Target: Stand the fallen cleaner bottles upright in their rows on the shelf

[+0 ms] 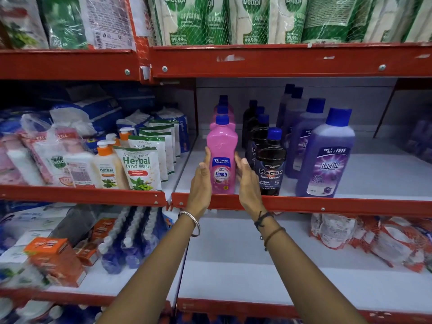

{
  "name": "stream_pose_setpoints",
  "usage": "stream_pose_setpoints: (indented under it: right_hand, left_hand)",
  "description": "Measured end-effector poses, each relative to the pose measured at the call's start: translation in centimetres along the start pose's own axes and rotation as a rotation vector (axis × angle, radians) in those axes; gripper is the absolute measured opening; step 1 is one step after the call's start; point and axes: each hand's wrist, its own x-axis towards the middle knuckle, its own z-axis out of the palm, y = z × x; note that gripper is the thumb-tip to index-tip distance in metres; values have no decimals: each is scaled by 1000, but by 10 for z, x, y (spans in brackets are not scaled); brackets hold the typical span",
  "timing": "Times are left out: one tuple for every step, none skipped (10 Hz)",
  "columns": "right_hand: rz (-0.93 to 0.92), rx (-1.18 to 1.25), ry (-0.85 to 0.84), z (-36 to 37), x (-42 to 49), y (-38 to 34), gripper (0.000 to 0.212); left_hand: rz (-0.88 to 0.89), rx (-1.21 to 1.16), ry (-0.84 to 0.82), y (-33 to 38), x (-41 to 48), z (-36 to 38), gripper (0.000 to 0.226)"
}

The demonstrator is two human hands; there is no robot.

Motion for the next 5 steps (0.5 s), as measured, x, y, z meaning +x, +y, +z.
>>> stream_pose_setpoints:
  right_hand:
    - [22, -19, 1, -2, -5, 3, 46]
    - [23, -36, 16, 0, -11, 0, 48]
    - [25, -64, -6, 1, -17, -5, 48]
    - [41, -86, -1, 3, -28, -15, 48]
    - [2, -70, 83, -2, -38, -27, 47]
  left_hand:
    - [7, 63, 1, -2, -6, -1, 75]
    - [13, 86, -6, -2, -11, -2, 78]
    - [4, 112, -10, 2, -14, -2, 75]
    - [-4, 149, -26, 6, -20, -5, 66]
    - [11, 113, 153, 16, -22, -1, 65]
